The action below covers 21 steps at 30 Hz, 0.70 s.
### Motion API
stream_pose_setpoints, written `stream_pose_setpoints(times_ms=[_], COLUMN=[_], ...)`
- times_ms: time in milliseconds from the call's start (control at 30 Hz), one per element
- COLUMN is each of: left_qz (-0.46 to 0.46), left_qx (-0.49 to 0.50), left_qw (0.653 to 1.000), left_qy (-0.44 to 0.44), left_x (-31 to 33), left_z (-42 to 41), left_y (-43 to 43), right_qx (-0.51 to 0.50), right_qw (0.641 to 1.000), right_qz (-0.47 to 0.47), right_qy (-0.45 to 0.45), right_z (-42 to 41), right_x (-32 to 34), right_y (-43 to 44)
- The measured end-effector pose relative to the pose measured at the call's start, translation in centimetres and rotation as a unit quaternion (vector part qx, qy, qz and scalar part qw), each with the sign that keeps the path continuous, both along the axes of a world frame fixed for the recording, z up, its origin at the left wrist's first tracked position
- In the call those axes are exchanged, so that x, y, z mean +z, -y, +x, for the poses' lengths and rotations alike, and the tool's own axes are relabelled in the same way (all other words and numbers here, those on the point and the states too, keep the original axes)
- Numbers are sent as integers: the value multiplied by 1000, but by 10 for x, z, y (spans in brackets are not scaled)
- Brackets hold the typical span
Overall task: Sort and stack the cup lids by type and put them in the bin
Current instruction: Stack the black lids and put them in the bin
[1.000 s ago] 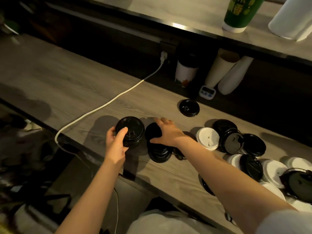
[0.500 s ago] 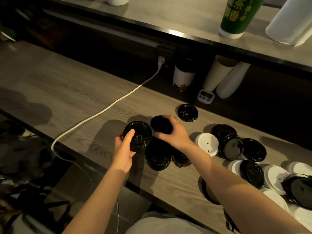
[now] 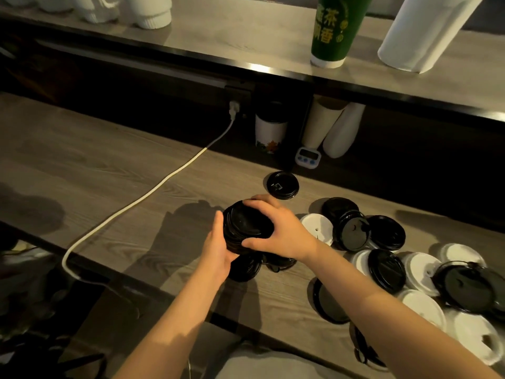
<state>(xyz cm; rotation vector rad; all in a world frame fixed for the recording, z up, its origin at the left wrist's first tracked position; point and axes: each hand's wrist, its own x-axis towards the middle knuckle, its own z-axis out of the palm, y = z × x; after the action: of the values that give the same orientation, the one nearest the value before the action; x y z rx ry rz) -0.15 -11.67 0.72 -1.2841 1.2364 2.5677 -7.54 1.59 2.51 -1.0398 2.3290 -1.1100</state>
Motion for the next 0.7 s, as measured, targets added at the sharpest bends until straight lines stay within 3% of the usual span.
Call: stream_pose_setpoints(times_ms=[167,400,533,700], left_qz=[-47,-1,-34,-91], left_qx=[-33,-80,-101,-28], left_qw=[998,996,992,994], left_qy=[15,-41,-62,-57], left_x=[1,11,13,10], left_z=[6,14,22,31], left_y=[-5,-14,-12,4], right_qx=[20,26,22,50], right_qw=[998,994,995,997], right_qz=[26,50,26,29], right_qy=[-47,-93,-93,-42], right_z=[9,16,19,22], right_x=[2,4,7,9], right_y=[-10,-19,-17,-3])
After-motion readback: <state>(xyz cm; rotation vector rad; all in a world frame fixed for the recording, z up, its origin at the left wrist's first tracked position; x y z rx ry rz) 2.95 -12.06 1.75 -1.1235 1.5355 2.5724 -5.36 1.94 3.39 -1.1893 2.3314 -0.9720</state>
